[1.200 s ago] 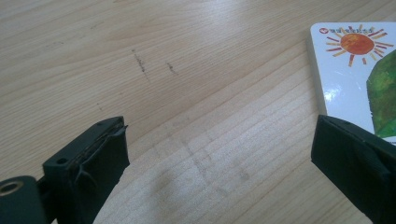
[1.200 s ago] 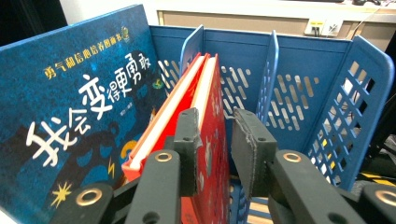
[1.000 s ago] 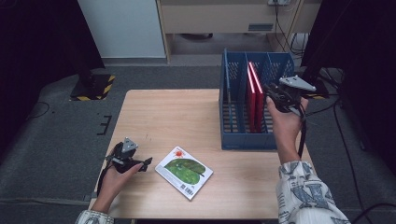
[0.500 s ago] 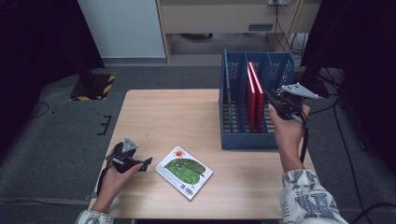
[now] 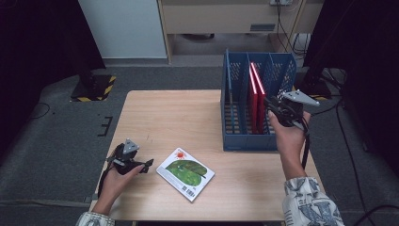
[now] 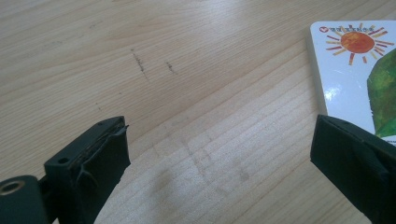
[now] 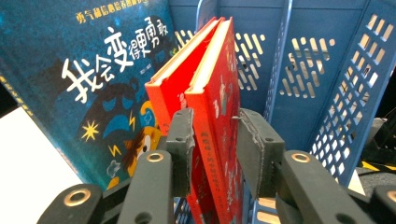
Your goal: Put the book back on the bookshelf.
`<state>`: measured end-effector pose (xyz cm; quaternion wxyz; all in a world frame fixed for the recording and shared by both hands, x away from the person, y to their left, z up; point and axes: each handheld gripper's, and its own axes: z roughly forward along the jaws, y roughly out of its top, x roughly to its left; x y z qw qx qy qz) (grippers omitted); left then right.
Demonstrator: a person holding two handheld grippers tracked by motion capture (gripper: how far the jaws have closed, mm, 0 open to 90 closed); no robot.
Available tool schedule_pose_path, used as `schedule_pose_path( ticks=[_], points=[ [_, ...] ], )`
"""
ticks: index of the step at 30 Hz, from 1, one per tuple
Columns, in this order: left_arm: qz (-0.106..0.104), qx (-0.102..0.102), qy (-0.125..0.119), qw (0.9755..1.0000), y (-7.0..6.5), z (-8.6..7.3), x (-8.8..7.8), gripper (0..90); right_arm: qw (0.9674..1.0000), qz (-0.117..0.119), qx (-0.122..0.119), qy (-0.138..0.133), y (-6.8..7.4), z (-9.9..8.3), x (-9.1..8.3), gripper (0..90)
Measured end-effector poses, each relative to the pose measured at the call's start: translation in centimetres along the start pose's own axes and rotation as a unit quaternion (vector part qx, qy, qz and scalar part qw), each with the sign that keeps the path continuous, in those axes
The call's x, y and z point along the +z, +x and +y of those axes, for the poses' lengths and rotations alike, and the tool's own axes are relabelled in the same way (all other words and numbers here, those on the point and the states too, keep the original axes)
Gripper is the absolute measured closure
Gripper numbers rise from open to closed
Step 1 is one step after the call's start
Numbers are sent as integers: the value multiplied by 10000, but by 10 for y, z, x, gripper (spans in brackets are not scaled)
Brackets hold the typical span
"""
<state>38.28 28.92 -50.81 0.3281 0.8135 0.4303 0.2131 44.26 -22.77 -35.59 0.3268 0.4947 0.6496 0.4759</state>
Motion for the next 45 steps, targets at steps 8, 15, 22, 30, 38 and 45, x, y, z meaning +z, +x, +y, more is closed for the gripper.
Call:
schedule_pose_path(
  ticks=[8,15,22,30,38,45],
  points=[
    [-2,2,0,10000,0,0,0,36,10000,69,0,42,3,-5,1,614],
    [-5,6,-3,10000,0,0,0,36,9999,107,-16,92,5,-8,0,535],
    [-3,3,-9,10000,0,0,0,36,9997,190,-23,130,8,-13,-1,467],
    [-13,14,-11,10000,-1,0,0,36,9994,315,-19,110,13,-20,-5,443],
    [-24,44,6,10000,-2,0,1,38,9988,448,-100,163,20,-29,-10,397],
    [-44,70,3,10000,-3,1,1,41,9980,564,-175,233,28,-39,-11,359]
  ],
)
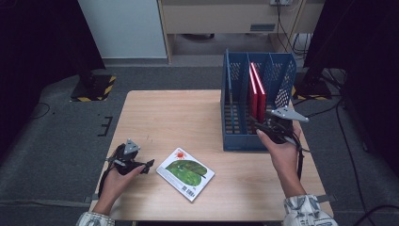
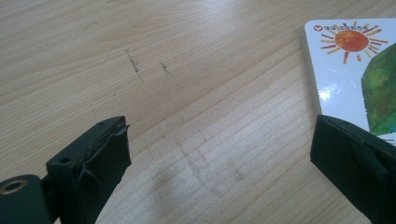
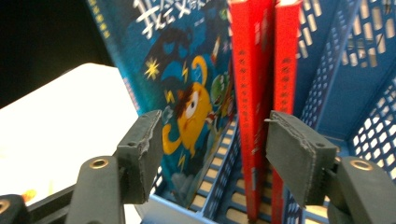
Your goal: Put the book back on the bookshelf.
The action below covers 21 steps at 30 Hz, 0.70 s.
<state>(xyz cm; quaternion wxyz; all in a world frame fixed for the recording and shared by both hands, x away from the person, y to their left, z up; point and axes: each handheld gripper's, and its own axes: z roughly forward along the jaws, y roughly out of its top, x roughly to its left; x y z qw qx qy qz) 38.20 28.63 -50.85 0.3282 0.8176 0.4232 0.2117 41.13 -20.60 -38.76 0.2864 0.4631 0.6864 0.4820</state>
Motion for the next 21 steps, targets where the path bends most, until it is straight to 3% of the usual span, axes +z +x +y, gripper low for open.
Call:
schedule_pose_path(
  ticks=[11,21],
  points=[
    [-114,64,-4,9999,-5,2,1,55,9997,240,-55,18,22,-21,-3,257],
    [-287,191,-49,9994,-15,6,2,75,9980,510,-353,96,49,-40,-2,190]
  ],
)
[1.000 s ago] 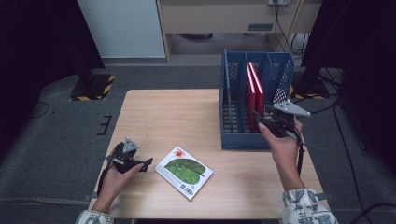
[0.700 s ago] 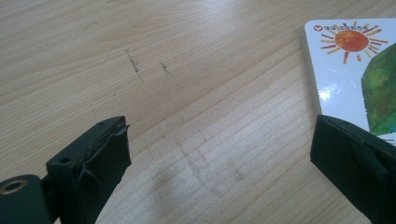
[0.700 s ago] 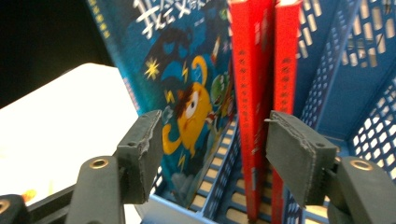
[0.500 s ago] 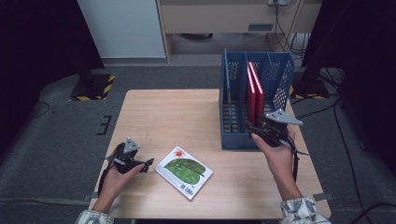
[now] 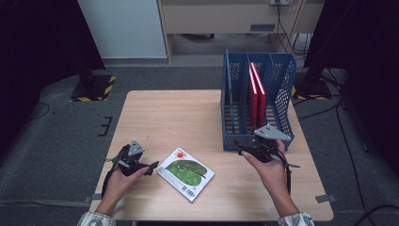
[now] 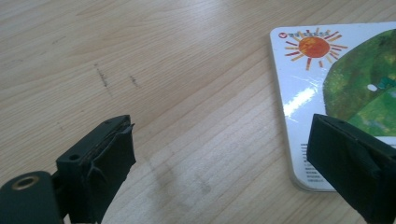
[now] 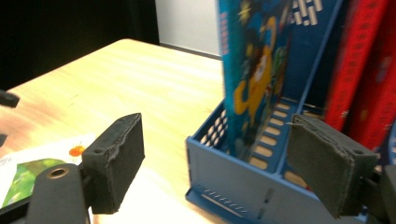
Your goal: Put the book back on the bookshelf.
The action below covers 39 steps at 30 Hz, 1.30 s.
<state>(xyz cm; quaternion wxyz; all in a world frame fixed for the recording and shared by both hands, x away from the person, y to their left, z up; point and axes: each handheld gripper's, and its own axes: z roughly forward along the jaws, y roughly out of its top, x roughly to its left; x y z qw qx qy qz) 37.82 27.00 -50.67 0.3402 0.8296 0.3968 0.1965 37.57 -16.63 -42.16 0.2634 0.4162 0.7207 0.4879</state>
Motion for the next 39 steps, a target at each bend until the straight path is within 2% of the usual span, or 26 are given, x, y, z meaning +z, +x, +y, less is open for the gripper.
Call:
schedule_pose_path(
  ticks=[7,14,21,31,39],
  points=[
    [-164,50,-40,9998,-7,1,2,85,9992,310,-142,186,24,-15,8,147],
    [-239,20,-116,9996,-10,1,1,85,9962,679,-314,452,52,-35,21,101],
    [-354,34,-87,9993,-14,1,3,86,9914,946,-624,652,79,-49,29,92],
    [-560,82,-92,9984,-24,3,6,137,9847,1272,-752,923,112,-65,36,83],
    [-759,132,71,9970,-27,3,13,250,9775,1486,-982,1128,141,-79,45,75]
  ],
)
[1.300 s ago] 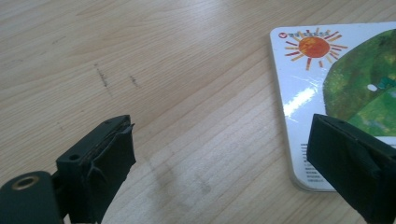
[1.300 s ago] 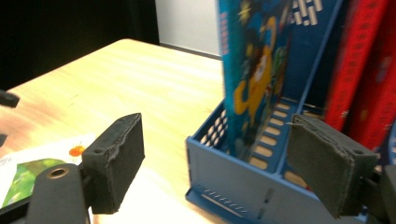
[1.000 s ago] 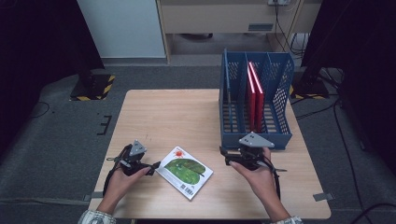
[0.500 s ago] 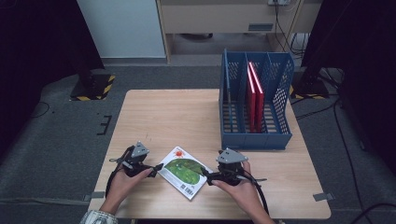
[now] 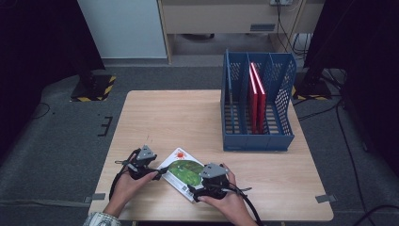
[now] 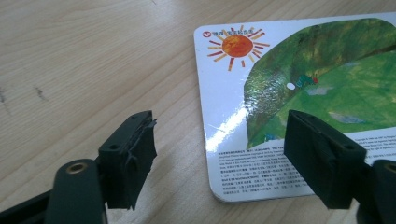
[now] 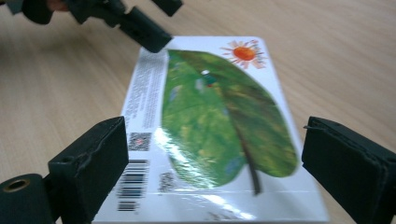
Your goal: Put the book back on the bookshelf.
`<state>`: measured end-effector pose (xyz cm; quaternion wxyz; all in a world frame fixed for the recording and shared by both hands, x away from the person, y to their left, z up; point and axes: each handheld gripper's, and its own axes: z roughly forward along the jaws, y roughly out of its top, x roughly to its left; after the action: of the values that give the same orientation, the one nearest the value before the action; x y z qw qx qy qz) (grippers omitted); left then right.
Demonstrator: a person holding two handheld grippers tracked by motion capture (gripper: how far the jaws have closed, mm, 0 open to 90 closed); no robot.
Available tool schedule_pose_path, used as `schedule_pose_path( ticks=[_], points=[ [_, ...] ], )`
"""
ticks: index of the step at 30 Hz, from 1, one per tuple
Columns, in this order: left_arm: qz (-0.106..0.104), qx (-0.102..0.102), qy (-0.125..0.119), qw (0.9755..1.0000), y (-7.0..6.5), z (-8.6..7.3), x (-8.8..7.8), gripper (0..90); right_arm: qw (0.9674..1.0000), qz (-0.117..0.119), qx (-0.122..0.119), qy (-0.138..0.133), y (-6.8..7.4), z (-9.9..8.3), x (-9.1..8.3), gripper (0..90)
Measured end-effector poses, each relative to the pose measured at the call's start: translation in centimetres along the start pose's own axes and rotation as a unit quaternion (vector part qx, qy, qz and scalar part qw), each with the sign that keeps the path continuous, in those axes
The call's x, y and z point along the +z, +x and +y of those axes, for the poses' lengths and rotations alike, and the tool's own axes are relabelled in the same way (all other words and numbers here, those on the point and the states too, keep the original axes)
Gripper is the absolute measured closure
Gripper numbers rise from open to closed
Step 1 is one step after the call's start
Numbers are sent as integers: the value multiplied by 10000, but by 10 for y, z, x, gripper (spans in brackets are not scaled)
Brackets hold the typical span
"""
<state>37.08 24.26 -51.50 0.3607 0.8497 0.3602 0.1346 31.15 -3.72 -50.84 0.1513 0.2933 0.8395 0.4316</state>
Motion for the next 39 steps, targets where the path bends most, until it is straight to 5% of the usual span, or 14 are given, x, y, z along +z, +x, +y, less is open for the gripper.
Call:
schedule_pose_path(
  ticks=[10,16,28,39],
  points=[
    [-84,7,130,9999,-2,-1,4,290,9982,76,-527,269,27,-8,18,76],
    [-185,-47,129,9997,-4,-3,2,315,9971,-56,-630,421,25,-15,20,79],
    [-387,-43,184,9991,-7,-4,1,317,9982,-168,-263,503,-7,-20,7,71],
    [-680,-23,270,9973,-14,-4,4,299,9973,-271,415,541,-44,-27,0,82]
  ],
)
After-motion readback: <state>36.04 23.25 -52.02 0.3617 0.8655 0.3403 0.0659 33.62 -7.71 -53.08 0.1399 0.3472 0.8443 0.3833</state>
